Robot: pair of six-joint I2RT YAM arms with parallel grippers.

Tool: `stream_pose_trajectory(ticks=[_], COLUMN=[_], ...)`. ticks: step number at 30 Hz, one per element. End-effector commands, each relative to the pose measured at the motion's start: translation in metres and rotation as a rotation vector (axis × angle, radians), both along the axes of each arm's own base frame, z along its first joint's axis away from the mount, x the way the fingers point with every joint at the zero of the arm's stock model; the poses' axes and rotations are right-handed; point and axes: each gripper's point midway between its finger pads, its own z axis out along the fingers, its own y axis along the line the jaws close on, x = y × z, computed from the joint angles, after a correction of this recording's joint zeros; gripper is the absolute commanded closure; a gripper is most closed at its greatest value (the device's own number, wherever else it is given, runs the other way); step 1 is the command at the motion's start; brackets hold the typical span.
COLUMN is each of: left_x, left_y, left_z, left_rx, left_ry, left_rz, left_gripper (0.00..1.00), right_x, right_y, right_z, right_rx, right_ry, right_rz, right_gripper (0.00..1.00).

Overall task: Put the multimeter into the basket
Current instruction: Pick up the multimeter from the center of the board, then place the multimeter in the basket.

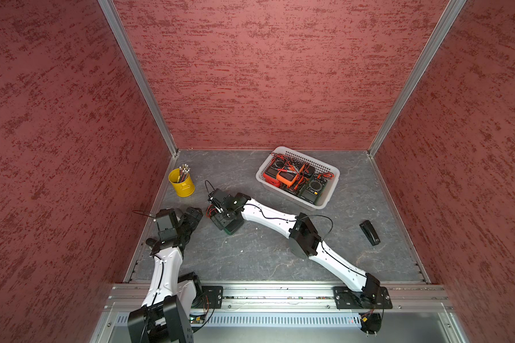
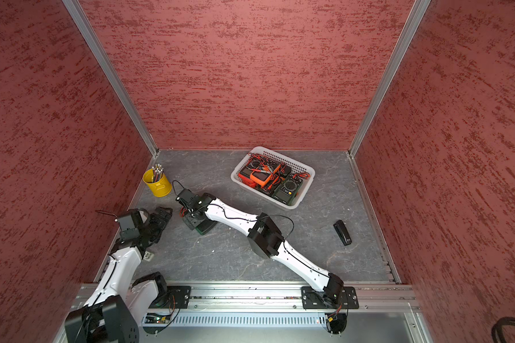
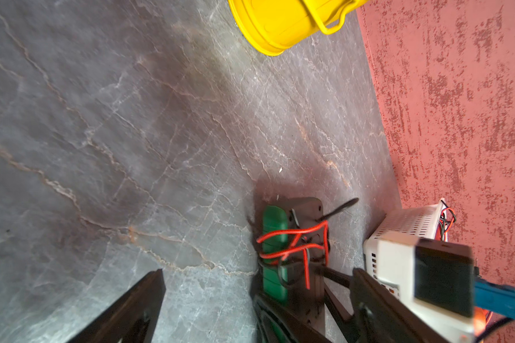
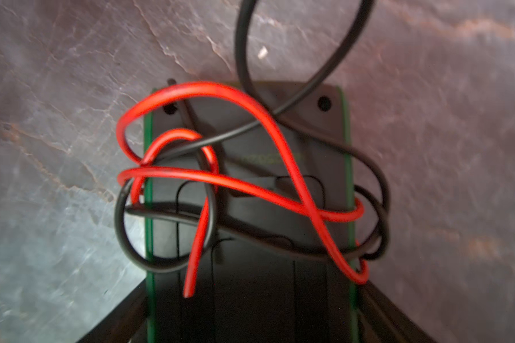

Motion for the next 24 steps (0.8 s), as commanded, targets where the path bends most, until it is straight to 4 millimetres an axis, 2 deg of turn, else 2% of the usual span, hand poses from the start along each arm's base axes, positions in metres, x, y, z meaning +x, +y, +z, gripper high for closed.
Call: stream_pose_trajectory(ticks=[1,8,14,17,20,24], left_x=[0.002,0.005,0.009,0.012,0.017,0.022], left_y=[-0.002,-0.005,-0.012,-0.019,-0.031,-0.047], left_z=[0.009,0.011,0.015,0.021,0.029,0.042], left_rx=[0.024,0.028,0.024,0.025,0.029,0.075], left_ry=[-0.031,-0.036,-0.057,-0.080,-0.114,-0.144], left_rz=[-0.042,-0.067,-0.106,-0.146,-0.204,-0.270], left_gripper=[0.00,0.00,0.00,0.00,0.00,0.00], right_x=[-0.009,-0.017,-0.020,-0.019,-0.012,0.000], right_y=[-0.001,-0.019,-0.052,-0.081,-0.119,-0.175], right_z=[0.076,0.129,0.175,0.200,0.219,0.230], right_rx=[0.126,0.226,0.320,0.337,0.315,0.293], right_ry=[-0.009,-0.055,-0.137,-0.213,-0.300,-0.358], right_rz=[-0.115,-0.192,-0.267,-0.329,-0.420,-0.563], right_gripper=[0.67,0.76,0.77,0.76,0.75,0.74])
